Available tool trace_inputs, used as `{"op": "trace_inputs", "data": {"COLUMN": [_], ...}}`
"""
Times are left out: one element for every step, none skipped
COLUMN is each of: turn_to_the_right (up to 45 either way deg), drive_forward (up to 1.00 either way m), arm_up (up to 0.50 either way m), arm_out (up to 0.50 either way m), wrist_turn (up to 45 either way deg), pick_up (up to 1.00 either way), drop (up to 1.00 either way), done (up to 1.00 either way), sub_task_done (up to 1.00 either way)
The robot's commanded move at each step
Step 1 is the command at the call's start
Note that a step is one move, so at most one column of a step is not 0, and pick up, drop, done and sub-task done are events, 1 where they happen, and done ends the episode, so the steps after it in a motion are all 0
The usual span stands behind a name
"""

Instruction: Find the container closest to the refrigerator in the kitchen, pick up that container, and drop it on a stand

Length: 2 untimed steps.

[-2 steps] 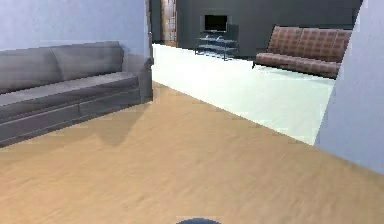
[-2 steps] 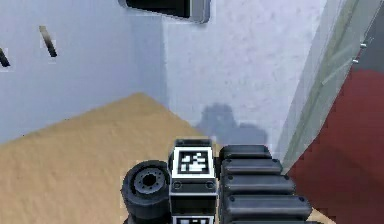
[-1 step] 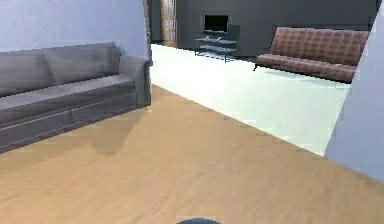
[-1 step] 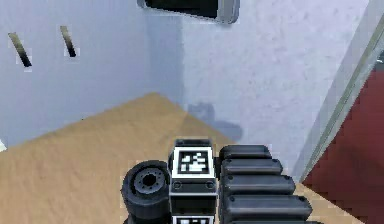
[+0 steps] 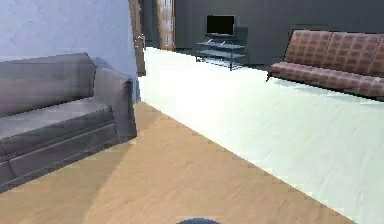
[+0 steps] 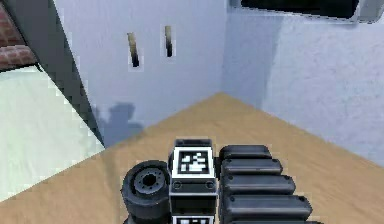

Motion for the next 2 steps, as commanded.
{"op": "trace_inputs", "data": {"turn_to_the_right": [0.0,3.0], "drive_forward": [1.0,0.0], "arm_up": [0.0,0.0], "arm_out": [0.0,0.0], "wrist_turn": [0.0,0.0], "pick_up": [0.0,0.0], "drop": [0.0,0.0], "done": [0.0,0.0], "sub_task_done": [0.0,0.0]}}
